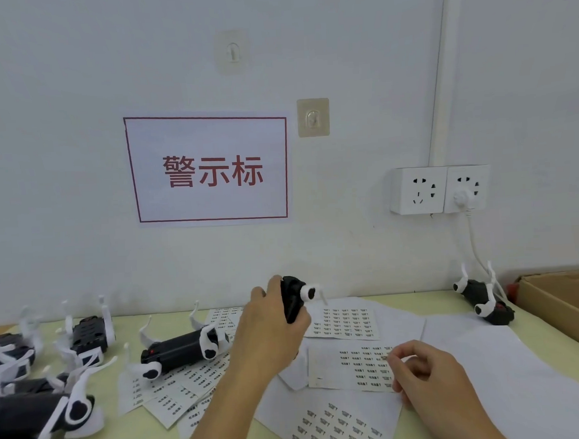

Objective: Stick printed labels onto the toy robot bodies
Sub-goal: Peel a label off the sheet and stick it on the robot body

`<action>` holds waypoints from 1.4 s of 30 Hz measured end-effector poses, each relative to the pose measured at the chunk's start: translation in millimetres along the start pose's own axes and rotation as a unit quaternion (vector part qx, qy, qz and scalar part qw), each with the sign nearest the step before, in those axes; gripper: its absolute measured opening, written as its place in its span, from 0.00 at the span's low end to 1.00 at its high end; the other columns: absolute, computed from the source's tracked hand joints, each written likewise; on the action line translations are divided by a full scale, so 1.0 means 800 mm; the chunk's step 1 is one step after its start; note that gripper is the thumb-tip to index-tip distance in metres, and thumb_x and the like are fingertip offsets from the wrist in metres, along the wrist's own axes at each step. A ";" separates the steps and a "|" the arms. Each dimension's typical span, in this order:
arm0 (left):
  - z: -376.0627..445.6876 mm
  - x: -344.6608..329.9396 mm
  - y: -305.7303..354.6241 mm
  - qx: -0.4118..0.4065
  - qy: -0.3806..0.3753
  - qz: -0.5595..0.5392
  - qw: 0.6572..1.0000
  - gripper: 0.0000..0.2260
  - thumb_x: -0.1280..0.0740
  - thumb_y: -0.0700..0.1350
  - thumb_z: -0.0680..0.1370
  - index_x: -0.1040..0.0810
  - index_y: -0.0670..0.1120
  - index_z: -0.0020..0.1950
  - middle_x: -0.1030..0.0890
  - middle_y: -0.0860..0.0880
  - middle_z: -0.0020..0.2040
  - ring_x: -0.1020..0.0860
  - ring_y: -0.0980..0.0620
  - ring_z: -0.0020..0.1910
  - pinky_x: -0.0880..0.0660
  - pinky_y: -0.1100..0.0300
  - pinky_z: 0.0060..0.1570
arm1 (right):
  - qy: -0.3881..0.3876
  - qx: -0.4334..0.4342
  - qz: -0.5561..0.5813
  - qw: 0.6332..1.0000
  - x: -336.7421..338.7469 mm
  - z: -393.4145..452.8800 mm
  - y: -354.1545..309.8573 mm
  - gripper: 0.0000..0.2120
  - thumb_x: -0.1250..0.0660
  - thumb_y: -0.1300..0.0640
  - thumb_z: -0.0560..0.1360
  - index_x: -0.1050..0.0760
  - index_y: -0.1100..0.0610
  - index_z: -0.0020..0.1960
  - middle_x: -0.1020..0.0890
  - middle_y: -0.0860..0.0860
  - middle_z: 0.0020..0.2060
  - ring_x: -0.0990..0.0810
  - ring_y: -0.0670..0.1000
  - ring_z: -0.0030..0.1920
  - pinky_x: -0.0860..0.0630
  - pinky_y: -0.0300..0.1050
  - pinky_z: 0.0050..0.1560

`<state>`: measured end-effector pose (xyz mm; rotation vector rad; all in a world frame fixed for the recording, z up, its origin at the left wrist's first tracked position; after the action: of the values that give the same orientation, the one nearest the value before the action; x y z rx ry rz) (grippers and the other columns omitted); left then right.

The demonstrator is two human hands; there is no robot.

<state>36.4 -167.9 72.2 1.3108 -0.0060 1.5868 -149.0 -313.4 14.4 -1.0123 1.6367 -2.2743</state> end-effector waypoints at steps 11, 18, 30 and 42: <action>-0.044 -0.076 0.010 0.241 -0.234 -0.581 0.742 0.03 0.33 0.45 0.79 0.20 0.49 0.47 0.24 0.40 0.48 0.25 0.41 0.41 0.23 0.49 0.42 | 0.003 0.011 0.016 1.000 -0.001 0.004 0.006 0.07 0.31 0.60 0.77 0.21 0.55 0.40 0.17 0.52 0.27 0.24 0.45 0.24 0.27 0.42 0.36; -0.050 -0.086 0.012 0.187 -0.253 -0.599 0.737 0.07 0.35 0.40 0.81 0.18 0.45 0.55 0.19 0.32 0.50 0.18 0.40 0.35 0.21 0.53 0.33 | 0.009 0.020 0.031 0.999 0.000 0.004 0.005 0.08 0.33 0.60 0.78 0.23 0.56 0.40 0.19 0.56 0.26 0.25 0.46 0.25 0.25 0.44 0.36; -0.052 -0.084 0.011 0.084 -0.249 -0.600 0.756 0.23 0.32 0.38 0.72 0.20 0.56 0.64 0.17 0.43 0.55 0.16 0.42 0.50 0.20 0.53 0.48 | -0.004 0.189 -0.067 0.980 -0.013 -0.015 -0.020 0.11 0.31 0.64 0.75 0.27 0.53 0.37 0.25 0.51 0.27 0.31 0.43 0.26 0.36 0.31 0.28; -0.052 -0.082 0.012 0.074 -0.227 -0.593 0.769 0.18 0.29 0.41 0.71 0.20 0.55 0.59 0.20 0.40 0.49 0.18 0.40 0.37 0.22 0.56 0.35 | -0.034 0.235 -0.020 0.971 -0.004 -0.011 -0.062 0.13 0.31 0.65 0.76 0.26 0.52 0.36 0.25 0.50 0.28 0.30 0.42 0.29 0.36 0.32 0.30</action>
<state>-8.1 -193.7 13.4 1.3331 0.5549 0.1729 -139.6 -285.6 55.8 -0.9884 0.9799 -2.4489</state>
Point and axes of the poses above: each hand's wrist, its own z-axis towards the middle knuckle, its own x-axis out of the back of the hand, y = z × x, the point moved 5 cm from there along z, towards the middle knuckle
